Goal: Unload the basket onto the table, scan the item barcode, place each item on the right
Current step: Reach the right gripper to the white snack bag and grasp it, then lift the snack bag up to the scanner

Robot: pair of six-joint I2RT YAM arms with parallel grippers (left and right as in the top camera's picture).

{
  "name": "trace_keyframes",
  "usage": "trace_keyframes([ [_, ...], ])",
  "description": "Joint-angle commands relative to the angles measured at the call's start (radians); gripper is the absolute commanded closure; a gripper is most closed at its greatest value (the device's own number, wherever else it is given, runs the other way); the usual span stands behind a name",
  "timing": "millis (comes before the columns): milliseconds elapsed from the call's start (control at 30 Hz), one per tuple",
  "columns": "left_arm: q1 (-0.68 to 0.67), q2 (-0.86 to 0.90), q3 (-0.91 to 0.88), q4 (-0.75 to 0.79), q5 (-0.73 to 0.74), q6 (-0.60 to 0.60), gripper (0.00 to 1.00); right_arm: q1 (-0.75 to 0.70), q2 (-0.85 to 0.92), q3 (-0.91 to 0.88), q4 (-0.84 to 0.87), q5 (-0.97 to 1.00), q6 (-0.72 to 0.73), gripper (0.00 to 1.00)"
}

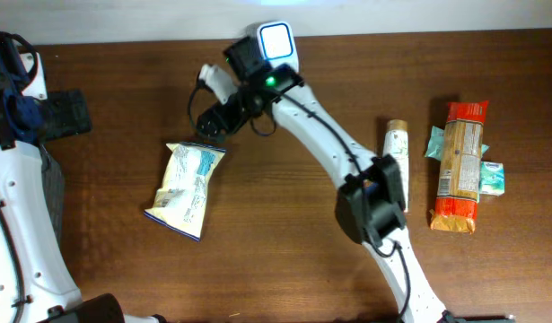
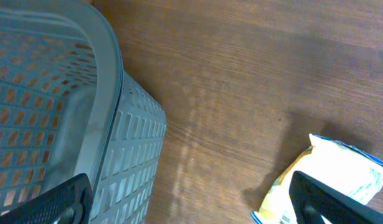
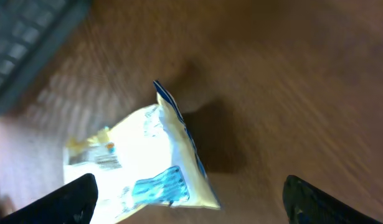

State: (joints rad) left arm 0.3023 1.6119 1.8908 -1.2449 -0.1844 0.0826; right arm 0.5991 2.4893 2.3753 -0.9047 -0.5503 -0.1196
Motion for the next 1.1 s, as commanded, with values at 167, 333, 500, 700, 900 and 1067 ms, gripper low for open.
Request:
trace_keyframes([
  [167, 0.002, -0.011, 0.006, 0.0, -0.003, 0.0, 0.01, 0.068, 0.159, 0.019, 0.125, -0.01, -0.034, 0.06],
  [333, 0.002, -0.012, 0.006, 0.0, -0.003, 0.0, 0.01, 0.09, 0.171, 0.013, 0.078, -0.024, -0.031, 0.08],
  [500, 0.002, -0.012, 0.006, 0.0, -0.003, 0.0, 0.01, 0.173, 0.171, -0.024, -0.039, 0.101, -0.021, 0.28],
  [700, 0.002, -0.012, 0.006, 0.0, -0.003, 0.0, 0.01, 0.146, 0.158, 0.001, -0.062, 0.035, 0.005, 0.96],
  [900, 0.002, -0.012, 0.006, 0.0, -0.003, 0.0, 0.01, -0.054, -0.04, 0.119, -0.223, 0.139, 0.166, 0.96],
  [1067, 0.002, -0.012, 0.006, 0.0, -0.003, 0.0, 0.01, -0.162, -0.284, 0.119, -0.229, 0.427, 0.253, 0.96],
])
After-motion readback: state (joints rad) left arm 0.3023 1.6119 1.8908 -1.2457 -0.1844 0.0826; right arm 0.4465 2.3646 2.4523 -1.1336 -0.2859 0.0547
